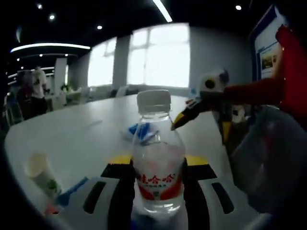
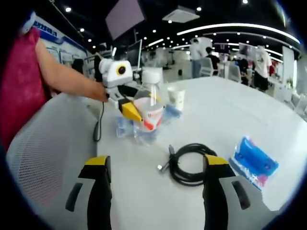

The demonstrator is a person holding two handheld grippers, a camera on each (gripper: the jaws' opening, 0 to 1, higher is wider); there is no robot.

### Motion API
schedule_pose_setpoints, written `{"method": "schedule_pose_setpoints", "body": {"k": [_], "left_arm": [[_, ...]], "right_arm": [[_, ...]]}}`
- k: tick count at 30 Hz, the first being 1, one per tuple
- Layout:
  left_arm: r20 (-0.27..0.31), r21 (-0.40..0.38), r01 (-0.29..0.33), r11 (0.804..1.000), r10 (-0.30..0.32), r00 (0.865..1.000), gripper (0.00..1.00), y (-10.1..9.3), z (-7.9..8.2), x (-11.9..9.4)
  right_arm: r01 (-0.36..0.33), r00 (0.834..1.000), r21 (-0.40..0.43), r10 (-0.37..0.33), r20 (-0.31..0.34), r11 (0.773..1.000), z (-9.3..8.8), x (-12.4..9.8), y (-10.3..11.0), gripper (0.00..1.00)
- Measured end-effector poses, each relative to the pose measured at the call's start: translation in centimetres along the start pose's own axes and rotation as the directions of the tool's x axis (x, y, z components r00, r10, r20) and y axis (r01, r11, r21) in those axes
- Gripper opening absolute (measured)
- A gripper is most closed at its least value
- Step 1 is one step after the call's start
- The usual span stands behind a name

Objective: Arrange the tabletop items into an orderly group along one side of the table until the central work area is clear of visible clutter.

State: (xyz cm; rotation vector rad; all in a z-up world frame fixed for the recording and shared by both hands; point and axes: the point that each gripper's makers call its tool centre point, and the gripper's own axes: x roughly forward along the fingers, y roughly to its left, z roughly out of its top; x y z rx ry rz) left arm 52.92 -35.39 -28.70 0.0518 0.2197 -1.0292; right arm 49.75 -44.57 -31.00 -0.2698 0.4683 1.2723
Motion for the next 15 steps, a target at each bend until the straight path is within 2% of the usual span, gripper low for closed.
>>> {"method": "schedule_pose_setpoints", "body": {"k": [8,15], "left_arm": [[0.04,0.044,0.013,0.999,-0.015,0.999,0.35,-0.6,3.0,-1.3],[0.075,0.061,-0.029,0.998,0.025,0.997,0.35,0.1,4.7,-3.9]], "right_arm": [[0.005,1.0,-0.015,-0.005,0.008,1.0,1.5,0.6,0.1,0.77],[-0.018,0.999,-0.047,0.019,0.027,0.999,3.9,2.0,0.6,0.77]]}}
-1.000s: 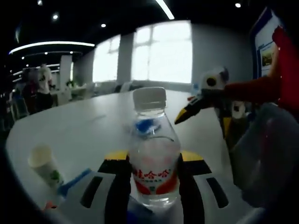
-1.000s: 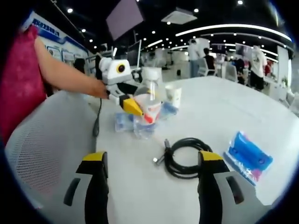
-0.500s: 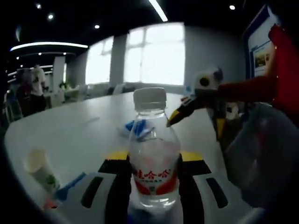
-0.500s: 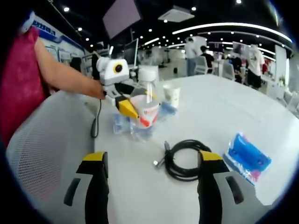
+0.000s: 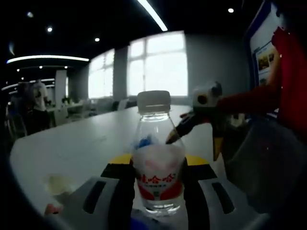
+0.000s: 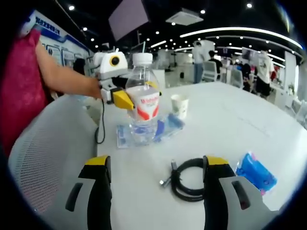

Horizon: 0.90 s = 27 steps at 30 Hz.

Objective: Arrange the tabletop items into an orderly group along one side of the table until the central work area is clear of visible clutter.

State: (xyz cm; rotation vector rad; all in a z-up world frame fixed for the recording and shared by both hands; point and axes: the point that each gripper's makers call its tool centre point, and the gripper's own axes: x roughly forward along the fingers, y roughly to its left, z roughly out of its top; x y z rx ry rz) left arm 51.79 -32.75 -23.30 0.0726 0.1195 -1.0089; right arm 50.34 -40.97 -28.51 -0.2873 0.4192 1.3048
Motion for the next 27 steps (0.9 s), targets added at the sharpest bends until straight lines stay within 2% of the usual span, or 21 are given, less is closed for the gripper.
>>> {"method": "schedule_pose_setpoints", "body": {"k": [3,7,9,13,18,20,21,23,27], "left_arm": [[0.01,0.003,-0.037,0.999,0.037,0.999,0.35,0.8,0.7,-1.6],[0.023,-0.005,-0.106,0.994,0.106,0.994,0.35,2.4,1.3,-3.7],[0.031,-0.015,-0.149,0.989,0.149,0.988,0.35,3.2,1.5,-5.0],[0.031,-0.035,-0.249,0.968,0.25,0.968,0.35,5.4,1.3,-7.7],[0.022,-0.07,-0.373,0.925,0.375,0.927,0.35,8.4,0.7,-10.7],[0.019,-0.08,-0.42,0.904,0.422,0.906,0.35,9.5,0.6,-11.7],[0.015,-0.085,-0.452,0.888,0.455,0.891,0.35,10.4,0.4,-12.3],[0.013,-0.094,-0.485,0.869,0.488,0.873,0.35,11.4,0.3,-13.0],[0.006,-0.114,-0.556,0.823,0.56,0.828,0.35,14.0,-0.1,-14.1]], "right_arm": [[-0.015,1.0,-0.012,0.015,0.022,1.0,1.4,0.8,0.0,0.77],[-0.048,0.999,-0.042,0.049,0.021,0.998,2.8,2.3,0.2,0.77],[-0.062,0.998,-0.058,0.064,0.02,0.996,3.5,3.0,0.3,0.77],[-0.093,0.995,-0.074,0.095,0.029,0.993,4.6,4.4,0.5,0.78],[-0.124,0.991,-0.089,0.127,0.03,0.988,5.3,5.8,0.8,0.78],[-0.137,0.989,-0.092,0.141,0.036,0.986,5.6,6.2,1.0,0.78],[-0.139,0.989,-0.093,0.143,0.036,0.986,5.7,6.3,1.0,0.78],[-0.151,0.987,-0.101,0.156,0.036,0.983,5.9,6.7,1.1,0.78],[-0.165,0.984,-0.108,0.17,0.043,0.98,6.3,7.1,1.1,0.78]]}}
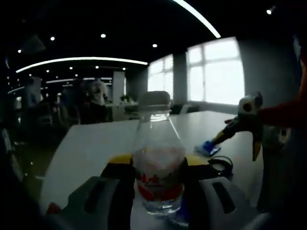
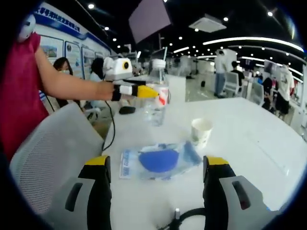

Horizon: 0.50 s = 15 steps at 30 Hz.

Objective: Arrange the tabletop items into an orderly group along one side of the table until the central work area is clear of visible clutter.

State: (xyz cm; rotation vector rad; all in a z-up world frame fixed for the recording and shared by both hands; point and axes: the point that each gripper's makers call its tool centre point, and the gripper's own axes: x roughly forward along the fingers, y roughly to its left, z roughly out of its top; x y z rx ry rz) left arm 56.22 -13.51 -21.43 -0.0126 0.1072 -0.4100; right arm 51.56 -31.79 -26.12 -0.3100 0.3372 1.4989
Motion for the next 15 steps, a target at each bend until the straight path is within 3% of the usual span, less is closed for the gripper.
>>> {"method": "schedule_pose_setpoints", "body": {"k": [8,15], "left_arm": [[0.024,-0.031,-0.124,0.992,0.125,0.992,0.35,4.5,-0.2,2.6],[0.014,-0.042,-0.191,0.981,0.191,0.981,0.35,6.6,-1.6,4.8]], "right_arm": [[-0.009,1.0,-0.002,0.009,0.004,1.0,0.0,0.3,-0.1,0.77],[0.005,1.0,0.013,-0.005,0.003,1.0,-0.5,-0.1,-1.1,0.77]]}}
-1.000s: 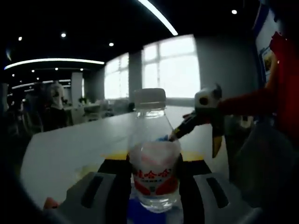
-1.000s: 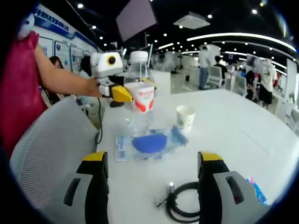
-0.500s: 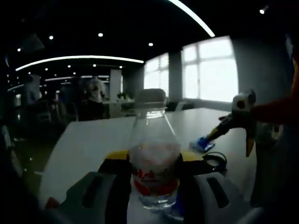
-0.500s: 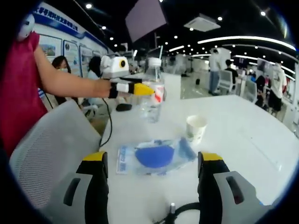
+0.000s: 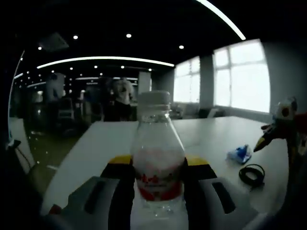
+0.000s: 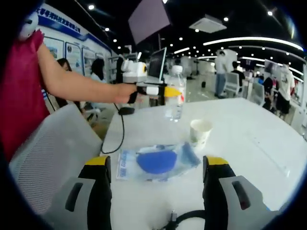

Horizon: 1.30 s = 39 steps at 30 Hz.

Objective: Arrange the tabletop items into an orderly group along one side of the table until the central work area is clear of visible clutter.

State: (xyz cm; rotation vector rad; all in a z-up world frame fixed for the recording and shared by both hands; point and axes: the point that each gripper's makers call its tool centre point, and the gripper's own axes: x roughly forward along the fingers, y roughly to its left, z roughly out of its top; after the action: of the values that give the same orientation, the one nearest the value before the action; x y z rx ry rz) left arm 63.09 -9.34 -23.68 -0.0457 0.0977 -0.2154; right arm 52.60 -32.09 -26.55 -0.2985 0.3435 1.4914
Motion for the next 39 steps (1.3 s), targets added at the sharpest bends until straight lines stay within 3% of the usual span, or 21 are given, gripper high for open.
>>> {"method": "schedule_pose_setpoints", "body": {"k": [7,15,24,39], "left_arm": [[-0.009,-0.012,-0.077,0.997,0.077,0.997,0.36,1.6,-1.9,1.4],[-0.036,0.005,-0.107,0.994,0.107,0.994,0.36,2.1,-4.2,2.7],[-0.031,0.005,-0.113,0.994,0.113,0.993,0.36,2.0,-4.8,3.7],[-0.02,0.019,-0.119,0.993,0.119,0.993,0.36,0.0,-5.0,3.4]], "right_arm": [[0.01,1.0,0.01,-0.01,0.003,1.0,-0.2,0.0,-0.5,0.77],[0.017,1.0,0.026,-0.017,-0.004,1.0,-0.6,0.0,-1.1,0.76],[0.02,1.0,0.037,-0.02,-0.006,0.999,-0.9,0.0,-1.3,0.76],[0.028,0.999,0.049,-0.027,-0.016,0.998,-1.6,-0.3,-1.4,0.75]]}}
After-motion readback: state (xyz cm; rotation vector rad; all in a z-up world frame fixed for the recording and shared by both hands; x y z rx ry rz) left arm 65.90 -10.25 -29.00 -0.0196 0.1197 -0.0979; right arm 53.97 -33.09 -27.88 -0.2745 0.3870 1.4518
